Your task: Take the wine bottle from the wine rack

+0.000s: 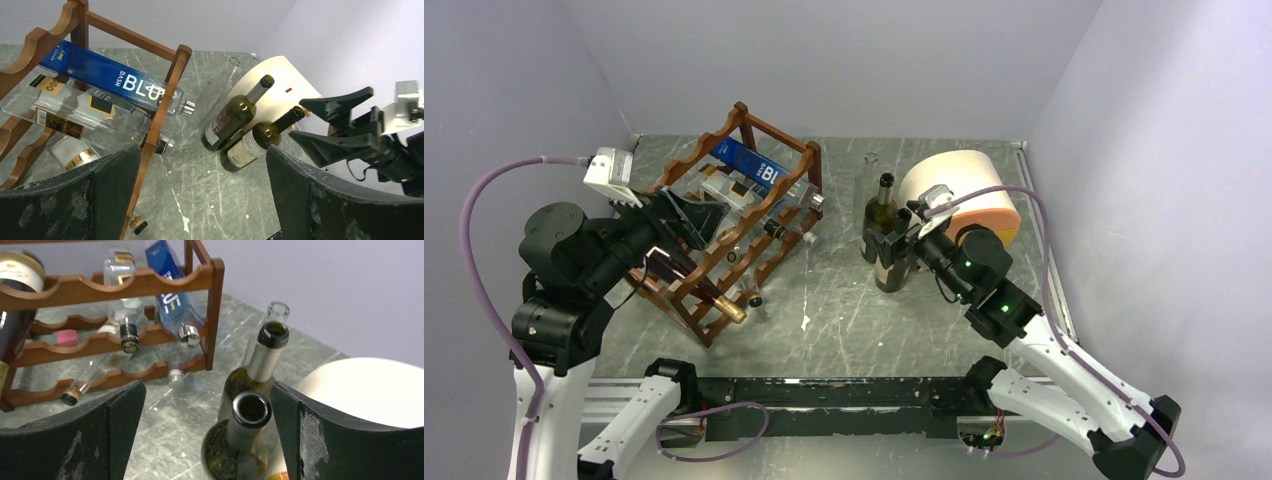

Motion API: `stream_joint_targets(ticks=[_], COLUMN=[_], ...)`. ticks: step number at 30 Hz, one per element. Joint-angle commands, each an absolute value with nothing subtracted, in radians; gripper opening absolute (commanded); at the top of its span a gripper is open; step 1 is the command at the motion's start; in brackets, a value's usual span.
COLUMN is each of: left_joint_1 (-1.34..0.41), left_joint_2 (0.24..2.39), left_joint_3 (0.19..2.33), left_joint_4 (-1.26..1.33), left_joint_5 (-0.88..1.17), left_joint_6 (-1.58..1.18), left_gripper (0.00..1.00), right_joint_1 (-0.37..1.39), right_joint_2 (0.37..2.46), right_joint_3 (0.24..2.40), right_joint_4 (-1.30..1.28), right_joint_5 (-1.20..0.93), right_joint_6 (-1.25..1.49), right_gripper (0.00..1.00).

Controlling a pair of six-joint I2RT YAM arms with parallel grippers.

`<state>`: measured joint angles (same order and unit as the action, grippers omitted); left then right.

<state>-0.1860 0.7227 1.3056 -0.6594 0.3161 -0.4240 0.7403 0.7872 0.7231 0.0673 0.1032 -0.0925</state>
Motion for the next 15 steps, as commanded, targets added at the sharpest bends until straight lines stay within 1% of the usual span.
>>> stream_joint_targets(ticks=[1,7,12,15], left_joint_1=[-0.182,-0.182,-0.182,-0.182], left_joint_2=[0.705,0.697,0.684,0.679], left_joint_3=[1.305,1.318,1.325,1.325], left_joint_4=[-0.667,-0.689,-0.696,-0.704], left_joint_5=[0.303,0.273,0.26,0.26], left_joint_6=[-0.416,-0.394,-0.393,-0.396], left_gripper=[0.99,0.99,0.99,0.99], right_joint_1=[0.737,0.737,0.736,0.737], right_joint_2=[0.748,0.733,0.722,0.761], right_joint_3=[0.825,0.964,1.019,1.054], right_joint_4=[-0.059,-0.207,-0.191,-0.194], right_joint_5=[0.031,-0.042,-0.013,-0.075], right_joint_6=[-0.14,-0.078,0.082,0.109], right_gripper=[1.0,1.0,1.0,1.0])
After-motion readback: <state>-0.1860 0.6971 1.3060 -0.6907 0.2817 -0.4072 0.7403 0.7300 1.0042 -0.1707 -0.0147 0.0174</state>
